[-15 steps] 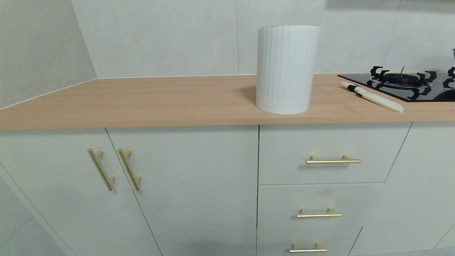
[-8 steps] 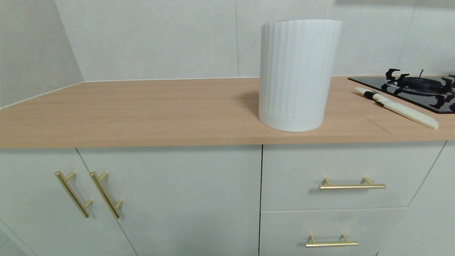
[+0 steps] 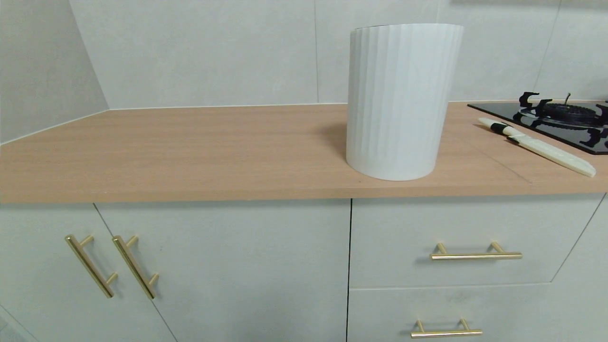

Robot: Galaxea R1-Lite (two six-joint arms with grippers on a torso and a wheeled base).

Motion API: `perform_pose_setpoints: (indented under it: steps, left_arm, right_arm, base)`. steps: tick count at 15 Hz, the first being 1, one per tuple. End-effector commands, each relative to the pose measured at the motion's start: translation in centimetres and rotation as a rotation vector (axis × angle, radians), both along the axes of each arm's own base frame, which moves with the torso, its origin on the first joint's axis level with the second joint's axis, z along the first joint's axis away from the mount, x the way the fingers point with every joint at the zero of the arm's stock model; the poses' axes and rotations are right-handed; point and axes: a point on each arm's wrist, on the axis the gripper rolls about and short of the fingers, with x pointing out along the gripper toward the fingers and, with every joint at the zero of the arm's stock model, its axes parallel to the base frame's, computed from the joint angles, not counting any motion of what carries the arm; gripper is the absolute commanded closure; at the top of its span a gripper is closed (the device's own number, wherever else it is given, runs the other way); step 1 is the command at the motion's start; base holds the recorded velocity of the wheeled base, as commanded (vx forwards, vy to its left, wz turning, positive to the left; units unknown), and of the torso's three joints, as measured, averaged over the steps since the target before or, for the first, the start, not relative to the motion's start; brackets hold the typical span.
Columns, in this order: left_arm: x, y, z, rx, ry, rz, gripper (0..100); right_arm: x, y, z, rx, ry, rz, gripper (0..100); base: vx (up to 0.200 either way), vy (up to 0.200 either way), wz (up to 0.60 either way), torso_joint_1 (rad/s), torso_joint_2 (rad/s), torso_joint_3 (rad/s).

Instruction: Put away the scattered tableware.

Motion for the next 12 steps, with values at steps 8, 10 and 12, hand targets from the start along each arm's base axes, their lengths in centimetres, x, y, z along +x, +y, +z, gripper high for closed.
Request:
perform_pose_setpoints:
  steps: [8, 10, 12]
  left_arm:
    - [0.0, 0.0, 0.0, -0.001, 0.0, 0.002, 0]
    - [0.0, 0.0, 0.0, -0.001, 0.0, 0.002, 0]
    - [0.0, 0.0, 0.01, -0.001, -0.001, 0.002, 0]
  right_arm:
    - [0.01, 0.0, 0.01, 0.002, 0.001, 0.0, 0]
    - [0.01, 0.0, 0.01, 0.002, 0.001, -0.002, 0]
    - [0.01, 0.0, 0.01, -0.002, 0.001, -0.002, 0]
  base:
    - [0.0, -0.175, 0.0, 0.003, 0.0, 0.006]
    - [0.0, 0.0, 0.0, 0.0, 0.0, 0.0]
    - [0.0, 0.0, 0.0, 0.0, 0.0, 0.0]
